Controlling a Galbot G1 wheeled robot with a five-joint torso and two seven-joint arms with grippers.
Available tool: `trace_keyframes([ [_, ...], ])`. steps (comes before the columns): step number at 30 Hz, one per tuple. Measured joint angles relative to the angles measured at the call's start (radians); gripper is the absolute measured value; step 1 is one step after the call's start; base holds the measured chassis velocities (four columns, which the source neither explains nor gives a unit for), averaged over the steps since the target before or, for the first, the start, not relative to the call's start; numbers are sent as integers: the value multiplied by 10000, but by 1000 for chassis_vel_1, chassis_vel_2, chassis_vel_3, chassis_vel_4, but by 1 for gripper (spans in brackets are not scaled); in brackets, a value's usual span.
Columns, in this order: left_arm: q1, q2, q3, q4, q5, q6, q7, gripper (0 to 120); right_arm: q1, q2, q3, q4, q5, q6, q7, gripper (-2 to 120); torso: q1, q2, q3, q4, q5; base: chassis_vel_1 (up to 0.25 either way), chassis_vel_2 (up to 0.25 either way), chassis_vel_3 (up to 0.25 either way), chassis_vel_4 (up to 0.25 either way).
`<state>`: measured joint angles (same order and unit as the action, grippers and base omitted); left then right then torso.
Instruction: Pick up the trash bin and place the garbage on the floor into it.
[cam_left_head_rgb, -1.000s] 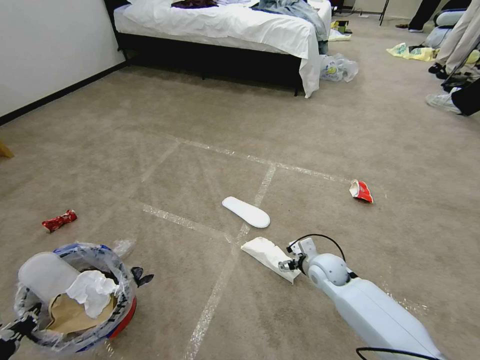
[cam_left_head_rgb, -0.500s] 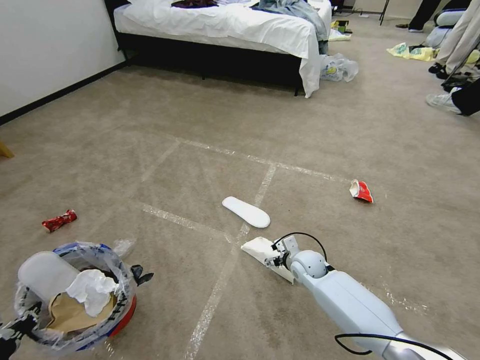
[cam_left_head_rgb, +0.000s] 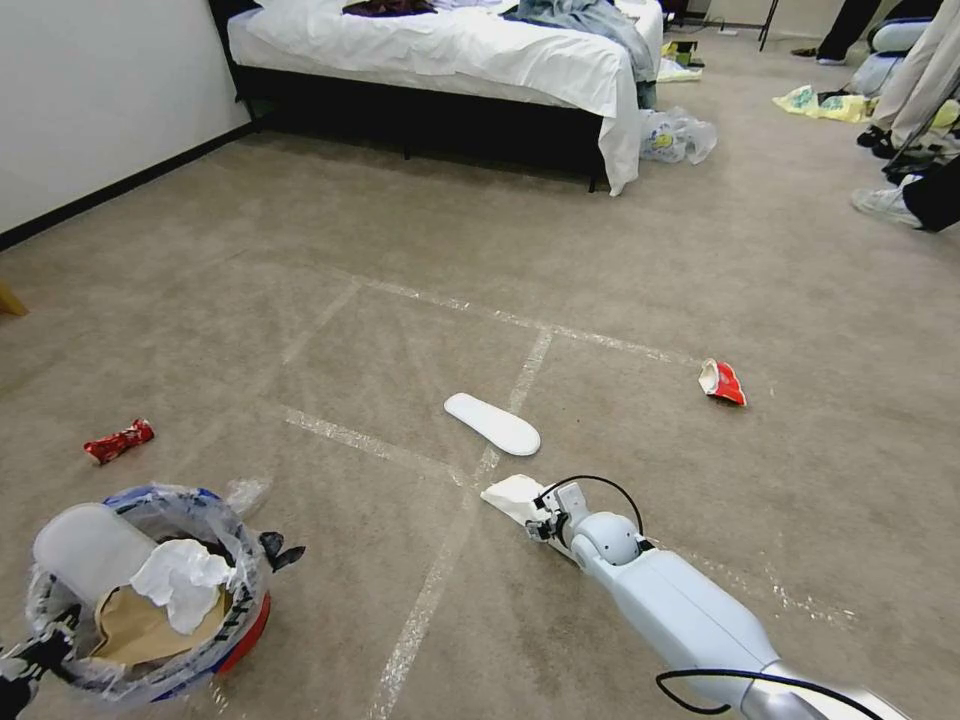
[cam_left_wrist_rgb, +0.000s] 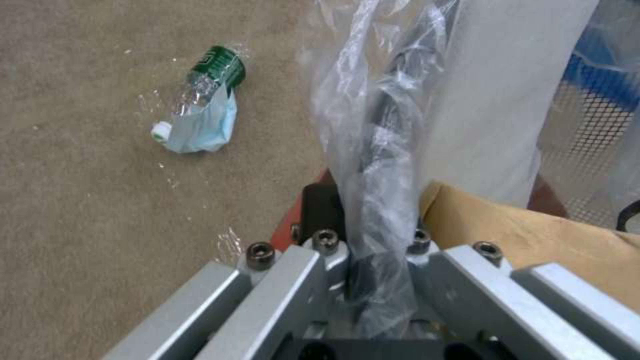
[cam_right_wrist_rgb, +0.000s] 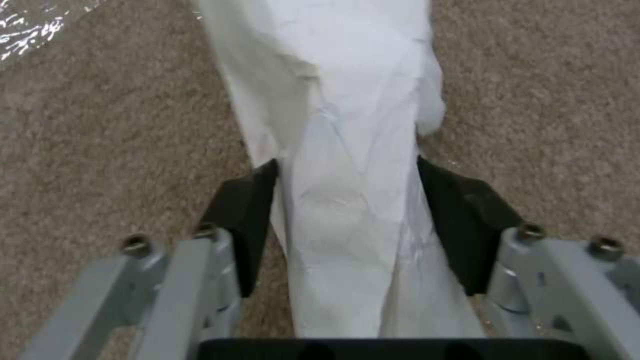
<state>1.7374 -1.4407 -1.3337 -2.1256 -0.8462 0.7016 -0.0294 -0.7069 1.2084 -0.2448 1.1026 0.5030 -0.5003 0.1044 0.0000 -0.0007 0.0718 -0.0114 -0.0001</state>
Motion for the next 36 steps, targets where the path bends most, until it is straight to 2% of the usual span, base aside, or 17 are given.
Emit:
trace_keyframes([
  [1,0,0,0,0,0,0,0,1,0,0,0,0,0,0,0,53,0,0,0,0,0,0,0,0,0],
  [4,-23,-21,27,1,16,-3,-1,1,-43,-19,-47,-45,-28,141,0,39,0,0,0,1,2,0,0,0,0],
  [5,-23,-21,27,1,16,-3,-1,1,-43,-19,-47,-45,-28,141,0,39,0,0,0,1,2,0,0,0,0],
  [6,-29,-26,36,6,34,-3,-2,1,-83,-54,-44,-17,-30,193,0,32,0,0,0,1,1,0,0,0,0],
  [8,-29,-30,45,7,45,-3,-2,1,-107,-78,-39,14,-30,224,1,29,0,1,0,1,2,0,0,0,0],
  [10,-42,-63,83,7,99,-3,-2,1,-203,-188,-9,104,-26,345,5,17,0,0,0,-2,0,0,0,0,0],
  [17,-26,-83,118,-23,145,0,2,1,-465,-563,221,661,10,691,45,1,0,0,2,-4,-1,0,0,0,0],
  [20,-16,-70,119,-77,130,8,2,1,-520,-727,319,975,116,812,46,1,0,0,2,-3,1,0,0,0,0],
  [23,22,-47,124,-187,42,36,-3,1,-629,-1017,540,1689,393,1035,46,1,0,0,2,-4,2,0,0,0,0],
  [25,80,2,125,-321,-103,70,-28,1,-672,-1319,920,2662,869,1493,-8,1,0,0,1,-2,0,0,0,0,0],
  [26,80,2,125,-321,-103,70,-28,1,-672,-1319,920,2662,869,1493,-8,1,0,0,1,-2,0,0,0,0,0],
  [28,124,79,122,-440,-234,115,-69,1,-531,-1526,1129,3546,1362,2327,-267,1,0,0,2,-3,3,0,0,0,0],
  [31,134,123,122,-491,-296,151,-109,1,-388,-1603,1173,3949,1584,2669,-387,1,0,0,2,-2,1,0,0,0,0],
  [33,166,204,161,-624,-395,212,-161,1,120,-1685,1117,5079,2265,3448,-656,1,0,0,2,-1,-1,0,0,0,0],
  [35,180,217,191,-673,-421,234,-168,1,232,-1682,1072,5317,2410,3591,-754,1,0,0,2,2,0,0,0,0,0],
  [36,200,238,254,-782,-490,290,-194,1,523,-1639,904,5809,2775,4007,-994,1,0,0,2,-1,-2,0,0,0,0],
])
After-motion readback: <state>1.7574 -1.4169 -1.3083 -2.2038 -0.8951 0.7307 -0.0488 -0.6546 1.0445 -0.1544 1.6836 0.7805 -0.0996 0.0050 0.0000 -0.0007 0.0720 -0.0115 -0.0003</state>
